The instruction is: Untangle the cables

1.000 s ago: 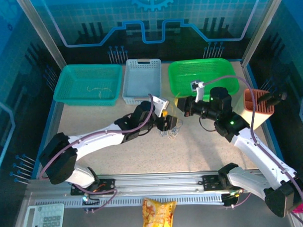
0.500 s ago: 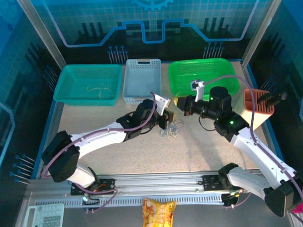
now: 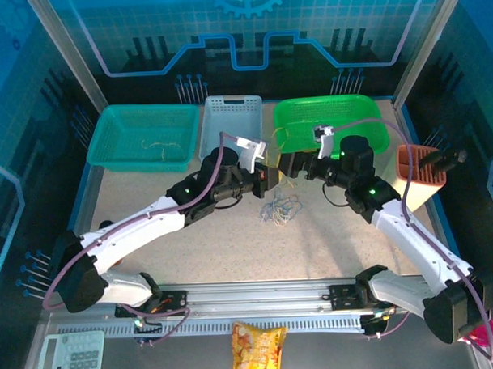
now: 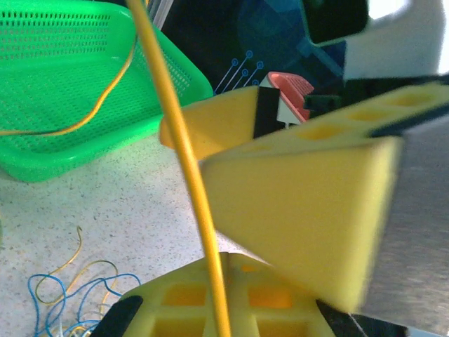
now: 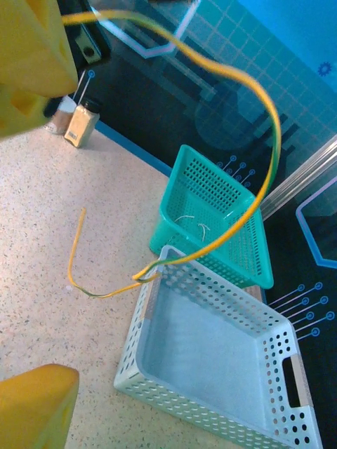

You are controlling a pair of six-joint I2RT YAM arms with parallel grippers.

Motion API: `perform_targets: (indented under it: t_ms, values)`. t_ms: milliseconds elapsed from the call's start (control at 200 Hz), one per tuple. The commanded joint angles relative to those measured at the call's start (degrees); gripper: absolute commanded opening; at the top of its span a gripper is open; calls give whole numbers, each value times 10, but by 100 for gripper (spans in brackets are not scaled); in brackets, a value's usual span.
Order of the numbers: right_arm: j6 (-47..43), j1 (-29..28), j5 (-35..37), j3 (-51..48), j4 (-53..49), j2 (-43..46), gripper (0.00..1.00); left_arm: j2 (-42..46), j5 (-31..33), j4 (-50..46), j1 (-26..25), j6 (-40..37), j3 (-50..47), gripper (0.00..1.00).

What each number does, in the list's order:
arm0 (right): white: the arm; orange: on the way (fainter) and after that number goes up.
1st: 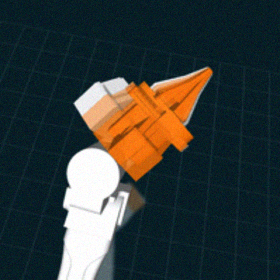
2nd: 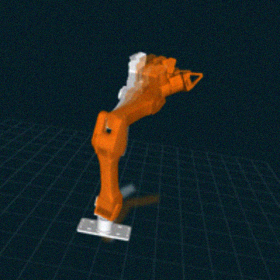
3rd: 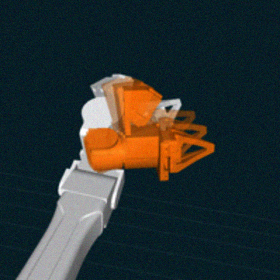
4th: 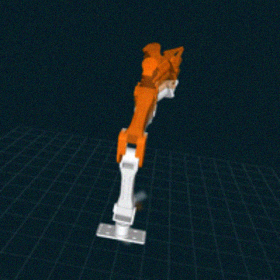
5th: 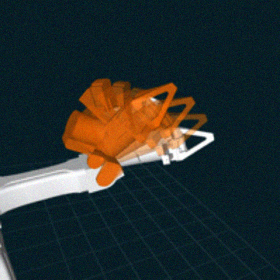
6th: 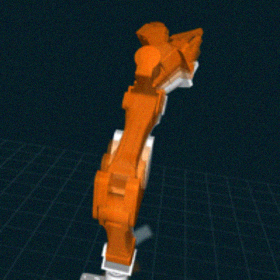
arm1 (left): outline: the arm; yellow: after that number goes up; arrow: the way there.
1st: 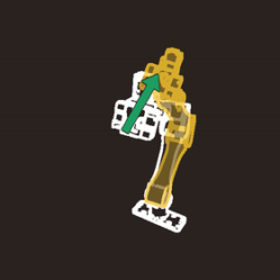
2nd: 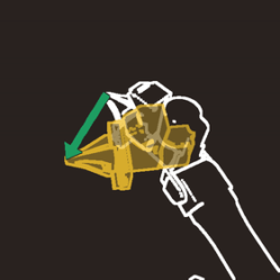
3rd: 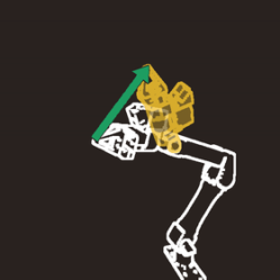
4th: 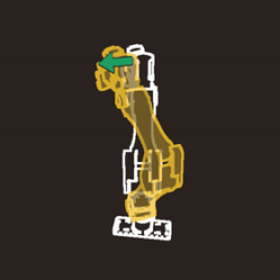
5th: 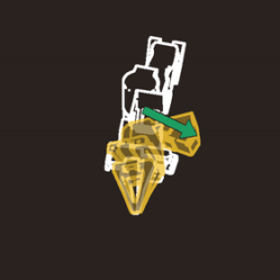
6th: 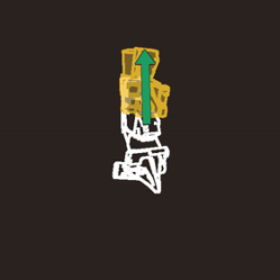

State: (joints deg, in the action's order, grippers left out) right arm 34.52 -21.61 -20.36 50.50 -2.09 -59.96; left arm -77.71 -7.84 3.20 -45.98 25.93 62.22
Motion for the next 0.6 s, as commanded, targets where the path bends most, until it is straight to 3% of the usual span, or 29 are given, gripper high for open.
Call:
perform_targets:
  t_ms: [0,340,595]
  values:
    - [-1,16,-12,2,-10,35,99,20,-28,4,17,68,5,0]
    - [37,33,-12,2,-41,111,99,70,-4,120,52,201,-64,0]
    - [159,32,-58,-55,48,115,98,101,49,191,53,237,-100,0]
